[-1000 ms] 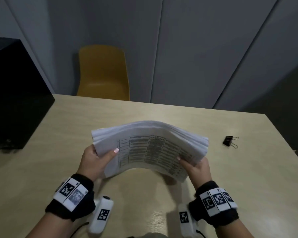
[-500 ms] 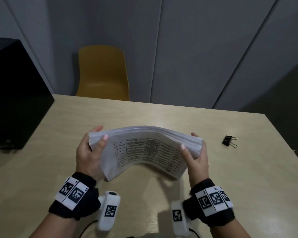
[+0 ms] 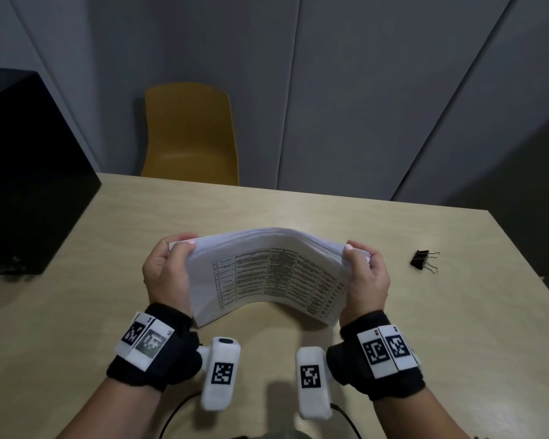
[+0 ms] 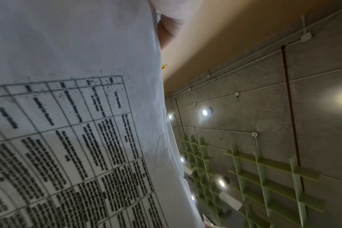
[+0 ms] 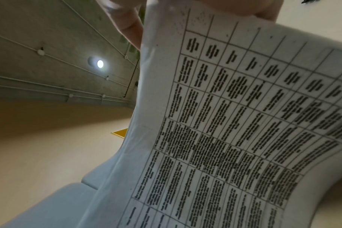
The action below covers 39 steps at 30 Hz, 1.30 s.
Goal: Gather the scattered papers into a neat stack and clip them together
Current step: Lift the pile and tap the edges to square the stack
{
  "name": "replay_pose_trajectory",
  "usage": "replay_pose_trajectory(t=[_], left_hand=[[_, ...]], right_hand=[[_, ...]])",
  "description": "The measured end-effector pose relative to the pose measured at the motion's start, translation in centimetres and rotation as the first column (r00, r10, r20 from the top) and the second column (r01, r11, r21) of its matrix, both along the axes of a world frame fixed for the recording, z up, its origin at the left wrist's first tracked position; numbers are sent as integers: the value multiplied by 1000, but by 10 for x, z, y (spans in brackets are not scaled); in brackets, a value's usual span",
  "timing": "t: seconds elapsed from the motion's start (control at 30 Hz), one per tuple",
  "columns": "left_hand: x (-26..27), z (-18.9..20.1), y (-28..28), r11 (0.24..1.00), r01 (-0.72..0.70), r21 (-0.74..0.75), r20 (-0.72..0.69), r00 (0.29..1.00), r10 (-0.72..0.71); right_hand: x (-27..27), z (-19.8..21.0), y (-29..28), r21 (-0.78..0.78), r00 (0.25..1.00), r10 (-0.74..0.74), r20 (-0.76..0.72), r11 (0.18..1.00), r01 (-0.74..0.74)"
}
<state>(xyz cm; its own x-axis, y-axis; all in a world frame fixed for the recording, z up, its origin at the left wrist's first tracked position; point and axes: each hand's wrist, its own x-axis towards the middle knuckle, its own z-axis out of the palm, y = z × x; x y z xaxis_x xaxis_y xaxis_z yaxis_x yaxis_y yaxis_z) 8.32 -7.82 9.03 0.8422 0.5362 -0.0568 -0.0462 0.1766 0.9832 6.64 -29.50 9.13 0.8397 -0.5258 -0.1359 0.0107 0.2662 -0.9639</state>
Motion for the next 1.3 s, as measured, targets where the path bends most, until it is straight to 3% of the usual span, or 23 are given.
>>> replay_pose_trajectory(t=[0.37,1.2,1.3], left_hand=[[3,-2,-2,998,-59,32,-38,997,60],[8,-1,2,996,-43,75,-106,993,50],[6,0,0,997,-56,44,-112,992,61]], right_hand=[[3,-5,1,-143,999,-48,10,988,49],[18,-8,-4,-253,984,-174,-28,954,161],[20,-8,-4,-188,987,-156,-21,971,150]])
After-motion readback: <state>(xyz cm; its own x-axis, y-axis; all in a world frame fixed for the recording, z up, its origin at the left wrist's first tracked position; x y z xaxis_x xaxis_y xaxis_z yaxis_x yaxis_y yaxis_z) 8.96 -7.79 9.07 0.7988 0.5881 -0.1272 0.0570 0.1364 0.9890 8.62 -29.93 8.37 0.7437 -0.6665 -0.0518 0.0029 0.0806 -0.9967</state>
